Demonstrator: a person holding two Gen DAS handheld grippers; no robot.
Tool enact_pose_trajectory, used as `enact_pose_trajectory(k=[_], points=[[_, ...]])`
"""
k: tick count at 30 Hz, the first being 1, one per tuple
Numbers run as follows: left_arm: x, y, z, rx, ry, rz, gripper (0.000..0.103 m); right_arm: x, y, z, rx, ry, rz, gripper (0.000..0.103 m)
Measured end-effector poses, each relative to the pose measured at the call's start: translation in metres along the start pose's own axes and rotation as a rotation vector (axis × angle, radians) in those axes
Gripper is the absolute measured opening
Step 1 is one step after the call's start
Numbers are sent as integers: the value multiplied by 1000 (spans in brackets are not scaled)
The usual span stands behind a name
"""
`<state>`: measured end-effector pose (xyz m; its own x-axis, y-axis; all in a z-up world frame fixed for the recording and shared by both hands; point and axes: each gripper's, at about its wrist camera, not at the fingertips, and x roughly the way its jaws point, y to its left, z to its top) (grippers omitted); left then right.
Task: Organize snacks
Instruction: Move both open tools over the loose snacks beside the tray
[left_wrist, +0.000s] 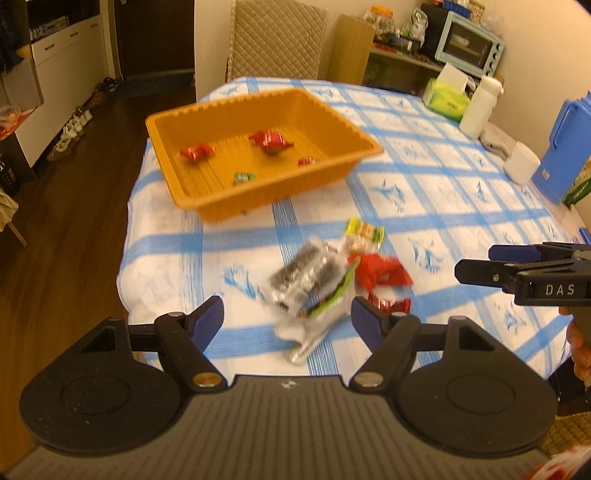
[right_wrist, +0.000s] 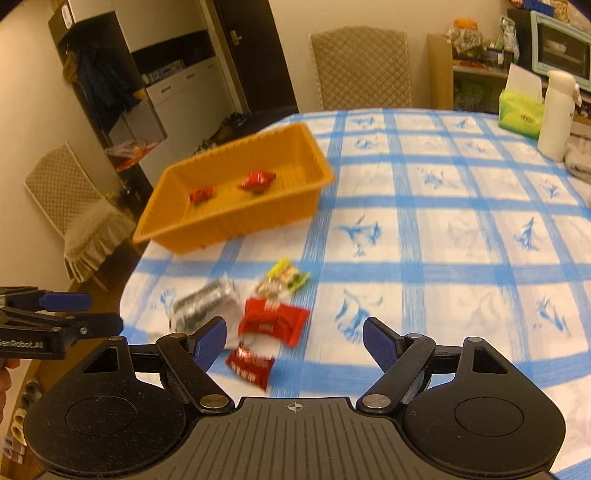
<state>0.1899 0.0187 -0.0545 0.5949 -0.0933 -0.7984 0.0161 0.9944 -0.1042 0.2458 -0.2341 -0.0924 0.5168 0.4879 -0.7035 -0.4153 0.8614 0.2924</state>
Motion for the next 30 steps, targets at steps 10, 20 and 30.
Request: enact_pose_trajectory(k=[10,20,30], points=[[19,-25,-19,138,38,-21,61,15,5,-22,5,74,-7,81],[45,-47,-20,361,18,8,50,18,-3,-30,67,100,-43,81],[69,-56,-15,494,32,7,35,14,-18,-33,140,102,-84,81]])
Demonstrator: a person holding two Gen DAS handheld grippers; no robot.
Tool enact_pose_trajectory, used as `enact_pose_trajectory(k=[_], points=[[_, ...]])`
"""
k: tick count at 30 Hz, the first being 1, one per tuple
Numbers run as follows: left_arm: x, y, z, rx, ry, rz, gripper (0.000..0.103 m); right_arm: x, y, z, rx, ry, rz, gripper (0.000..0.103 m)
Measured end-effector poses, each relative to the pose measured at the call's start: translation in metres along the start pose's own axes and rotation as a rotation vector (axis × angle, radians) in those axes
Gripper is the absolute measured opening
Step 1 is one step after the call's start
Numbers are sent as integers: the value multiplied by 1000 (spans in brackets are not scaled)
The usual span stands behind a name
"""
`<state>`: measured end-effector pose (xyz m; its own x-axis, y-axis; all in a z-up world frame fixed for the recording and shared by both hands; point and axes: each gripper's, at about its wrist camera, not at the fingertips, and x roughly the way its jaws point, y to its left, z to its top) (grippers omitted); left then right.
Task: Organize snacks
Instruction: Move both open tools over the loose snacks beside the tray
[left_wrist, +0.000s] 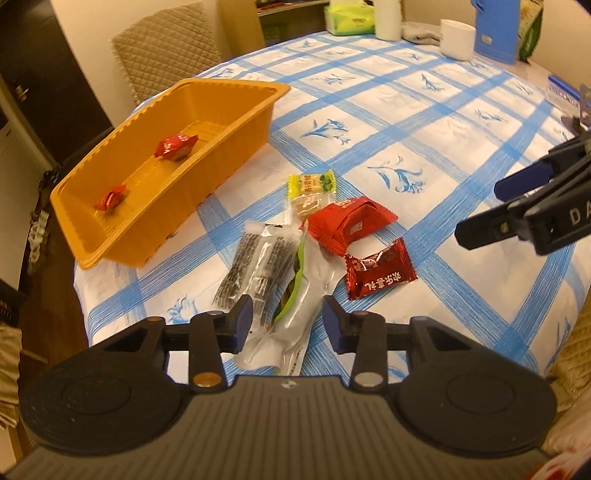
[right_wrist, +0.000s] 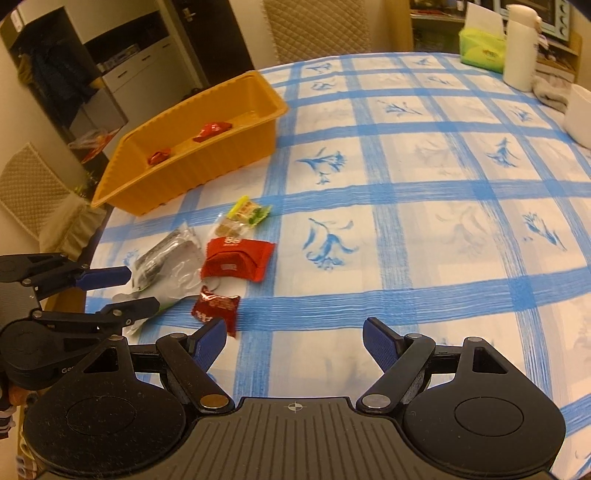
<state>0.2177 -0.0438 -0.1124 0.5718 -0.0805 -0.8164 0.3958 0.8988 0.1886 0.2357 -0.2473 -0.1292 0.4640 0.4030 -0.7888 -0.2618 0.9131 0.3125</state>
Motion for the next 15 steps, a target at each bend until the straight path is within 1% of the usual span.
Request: enact_pose_trajectory(k=[6,15], points=[[10,-4,3,50,14,-25,32,-1,-8,0,40,0,-16,81],[23,-4,6,72,46,-44,32,-3,-13,-3,70,-5,-34,81]])
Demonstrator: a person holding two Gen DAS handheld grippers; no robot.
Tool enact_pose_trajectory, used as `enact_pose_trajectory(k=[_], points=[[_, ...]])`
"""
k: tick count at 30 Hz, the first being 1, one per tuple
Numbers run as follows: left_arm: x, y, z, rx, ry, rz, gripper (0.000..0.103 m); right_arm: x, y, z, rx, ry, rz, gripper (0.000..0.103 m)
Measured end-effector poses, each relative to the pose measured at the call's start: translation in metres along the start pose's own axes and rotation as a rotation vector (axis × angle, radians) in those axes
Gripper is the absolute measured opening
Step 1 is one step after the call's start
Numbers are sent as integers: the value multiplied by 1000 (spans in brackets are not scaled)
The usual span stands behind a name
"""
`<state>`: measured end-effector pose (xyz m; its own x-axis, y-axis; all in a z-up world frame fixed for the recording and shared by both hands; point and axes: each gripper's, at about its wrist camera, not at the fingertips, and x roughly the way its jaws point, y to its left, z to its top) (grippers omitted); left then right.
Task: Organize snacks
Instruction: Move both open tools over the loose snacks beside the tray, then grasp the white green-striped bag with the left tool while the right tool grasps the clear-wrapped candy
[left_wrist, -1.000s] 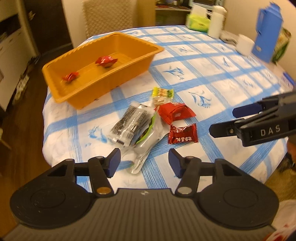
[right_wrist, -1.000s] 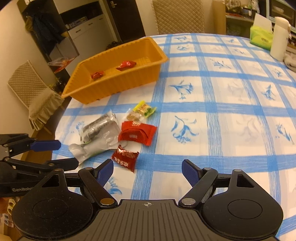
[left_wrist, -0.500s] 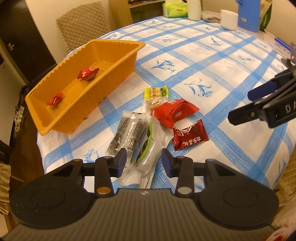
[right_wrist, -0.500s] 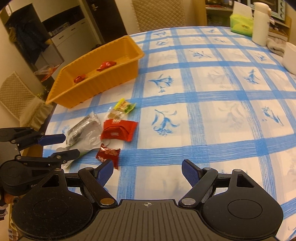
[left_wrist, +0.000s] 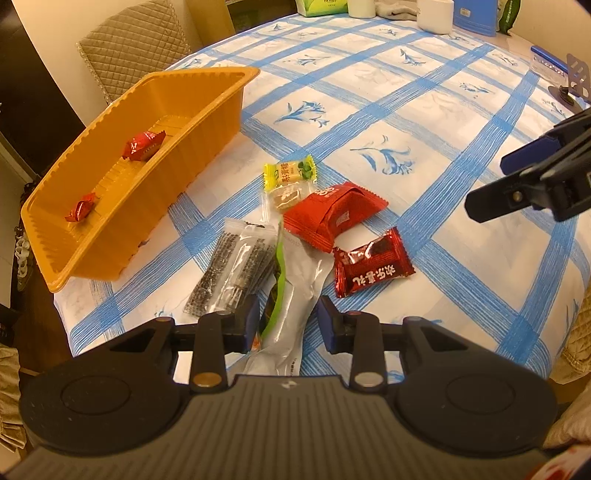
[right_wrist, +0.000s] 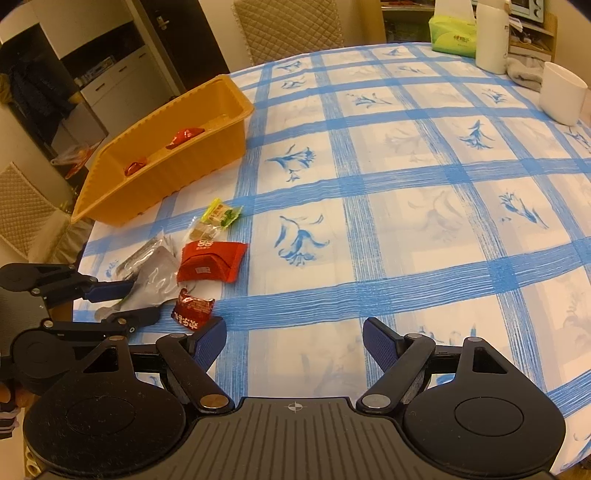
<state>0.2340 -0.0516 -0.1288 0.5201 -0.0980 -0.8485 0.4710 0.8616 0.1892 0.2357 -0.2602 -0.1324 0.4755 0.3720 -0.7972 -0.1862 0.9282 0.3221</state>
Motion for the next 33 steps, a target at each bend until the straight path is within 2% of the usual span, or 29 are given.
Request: enact_pose_trajectory(k=[7,12,23,28,30,32,33], points=[[2,4,0,-17,0,-25,31,0,-1,0,0,1,-1,81],[1,5,-1,-34,-1,-23,24,1,2,-1,-9,2,3,81],[-31,24,-10,-191,-56,-44,23,9,12,9,-85,-21,41,81],[-49,41,-13,-280,-86,-16,23,15,22,22,-170,-66,71,80],[-53,49,-15,-319,-92,-2,23,18,27,27,-221,-88,86,76],[-57,57,-17,-362,-97,11,23,24,34,34,-273,-95,113,60],[-58,62,-19,-381,-98,18,23,28,36,38,-291,-94,123,57]])
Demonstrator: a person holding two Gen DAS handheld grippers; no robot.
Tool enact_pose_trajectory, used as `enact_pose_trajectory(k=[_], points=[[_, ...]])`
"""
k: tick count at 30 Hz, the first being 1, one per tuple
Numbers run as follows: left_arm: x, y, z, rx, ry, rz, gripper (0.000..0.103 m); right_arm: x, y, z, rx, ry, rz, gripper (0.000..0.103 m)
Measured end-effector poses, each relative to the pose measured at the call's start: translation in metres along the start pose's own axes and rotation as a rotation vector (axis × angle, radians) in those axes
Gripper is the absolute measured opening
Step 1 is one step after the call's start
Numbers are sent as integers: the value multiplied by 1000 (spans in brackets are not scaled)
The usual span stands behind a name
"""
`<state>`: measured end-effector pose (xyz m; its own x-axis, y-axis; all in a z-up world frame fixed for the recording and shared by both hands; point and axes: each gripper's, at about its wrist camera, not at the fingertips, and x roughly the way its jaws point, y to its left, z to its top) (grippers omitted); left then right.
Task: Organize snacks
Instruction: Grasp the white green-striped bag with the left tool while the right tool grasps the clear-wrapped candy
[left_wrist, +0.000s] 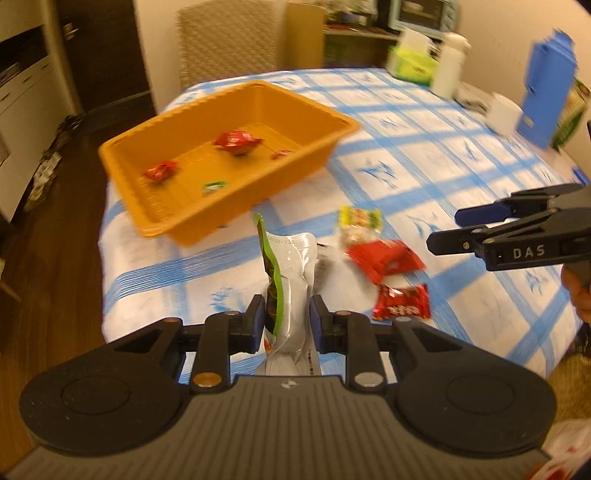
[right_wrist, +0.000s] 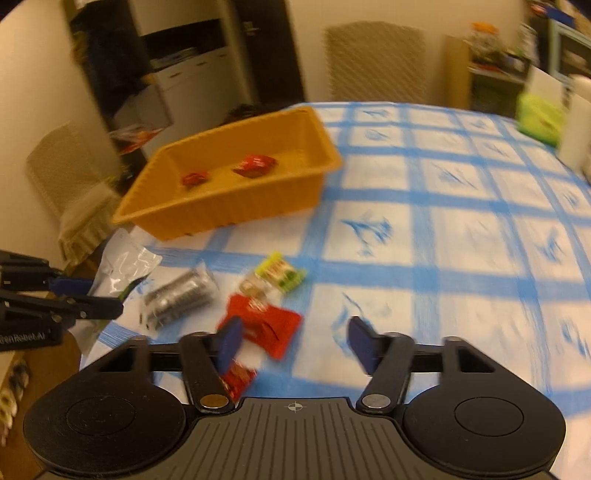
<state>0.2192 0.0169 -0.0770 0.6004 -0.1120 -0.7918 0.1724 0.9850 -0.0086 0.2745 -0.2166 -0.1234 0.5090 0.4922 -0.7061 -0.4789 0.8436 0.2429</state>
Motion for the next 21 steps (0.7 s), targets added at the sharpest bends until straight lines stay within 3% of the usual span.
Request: enact_pose_trajectory(k=[9,21], points=[[-11,36,0,-114,-11,60,23,43,13,25,-155,20,67,35],[-18,63,-10,-188,6,108,23,85,19,34,-277,77,95,27]])
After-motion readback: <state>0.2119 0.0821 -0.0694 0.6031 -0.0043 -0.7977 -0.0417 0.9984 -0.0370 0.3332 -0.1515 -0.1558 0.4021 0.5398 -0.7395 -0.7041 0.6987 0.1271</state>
